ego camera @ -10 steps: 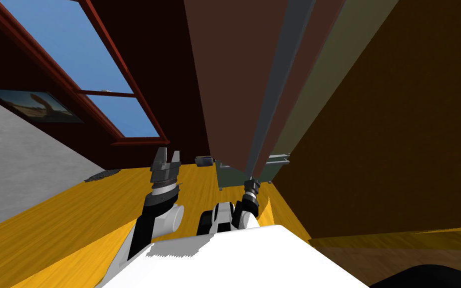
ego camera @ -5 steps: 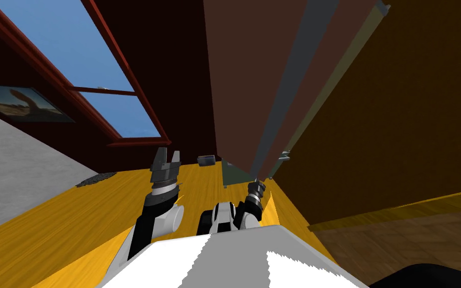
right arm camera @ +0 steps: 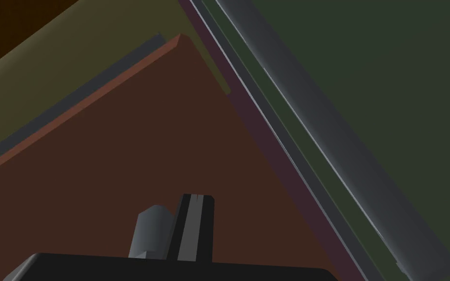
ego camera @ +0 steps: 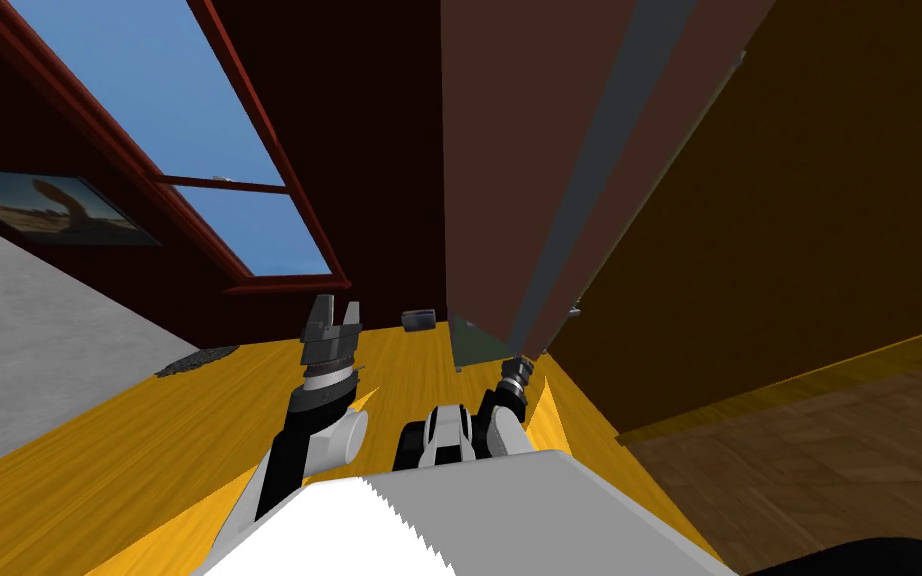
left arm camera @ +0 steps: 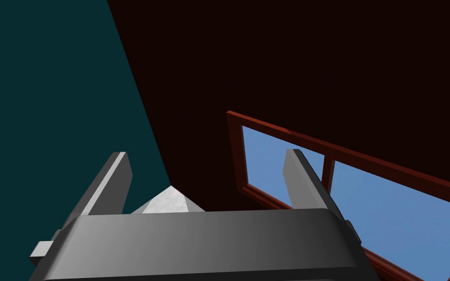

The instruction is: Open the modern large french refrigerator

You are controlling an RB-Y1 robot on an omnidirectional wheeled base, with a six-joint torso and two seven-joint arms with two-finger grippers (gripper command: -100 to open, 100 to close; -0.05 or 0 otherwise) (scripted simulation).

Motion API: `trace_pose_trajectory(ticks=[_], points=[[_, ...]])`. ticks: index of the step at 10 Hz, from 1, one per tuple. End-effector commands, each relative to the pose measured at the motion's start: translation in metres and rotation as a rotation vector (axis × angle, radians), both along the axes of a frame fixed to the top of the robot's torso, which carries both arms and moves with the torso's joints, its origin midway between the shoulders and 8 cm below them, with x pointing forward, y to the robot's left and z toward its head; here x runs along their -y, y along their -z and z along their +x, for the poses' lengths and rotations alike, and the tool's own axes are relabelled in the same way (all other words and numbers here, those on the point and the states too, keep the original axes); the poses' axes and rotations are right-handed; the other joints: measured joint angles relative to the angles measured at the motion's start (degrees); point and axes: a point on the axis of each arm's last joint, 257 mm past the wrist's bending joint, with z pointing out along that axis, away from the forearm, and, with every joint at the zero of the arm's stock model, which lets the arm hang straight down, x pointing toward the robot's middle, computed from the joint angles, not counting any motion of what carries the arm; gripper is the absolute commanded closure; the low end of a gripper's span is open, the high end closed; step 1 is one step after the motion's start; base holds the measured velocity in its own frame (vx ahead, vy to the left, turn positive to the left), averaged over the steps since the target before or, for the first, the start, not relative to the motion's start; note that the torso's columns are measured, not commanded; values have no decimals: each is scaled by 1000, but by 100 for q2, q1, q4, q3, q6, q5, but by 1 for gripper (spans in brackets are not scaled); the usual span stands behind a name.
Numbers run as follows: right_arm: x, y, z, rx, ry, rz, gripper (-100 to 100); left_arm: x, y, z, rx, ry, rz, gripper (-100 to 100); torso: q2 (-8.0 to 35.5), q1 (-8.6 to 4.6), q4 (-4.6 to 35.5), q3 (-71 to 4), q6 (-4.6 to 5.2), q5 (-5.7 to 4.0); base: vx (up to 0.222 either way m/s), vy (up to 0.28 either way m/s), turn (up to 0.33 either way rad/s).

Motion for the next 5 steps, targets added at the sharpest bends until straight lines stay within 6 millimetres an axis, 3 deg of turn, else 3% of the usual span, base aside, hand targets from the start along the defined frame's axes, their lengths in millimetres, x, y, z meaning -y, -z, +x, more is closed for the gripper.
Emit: trace_pose_trajectory(ticks=[1, 2, 4, 5], points=[[4, -12, 17, 29, 3, -5, 100, 0, 0, 0, 0, 0, 0, 0, -1, -25, -2, 0, 5, -5, -46, 83, -21], [25, 0, 21, 1, 37, -14, 100, 0, 0, 0, 0, 0, 0, 0, -7, -53, 12, -7, -4, -4, -70, 148, -41], [22, -12, 32, 31, 28, -14, 100, 0, 0, 0, 0, 0, 0, 0, 3, -8, 1, 2, 5, 0, -50, 120, -29], [44, 0, 34, 2, 66, -18, 100, 0, 0, 0, 0, 0, 0, 0, 1, -20, 12, -2, -3, 5, -63, 154, -48]])
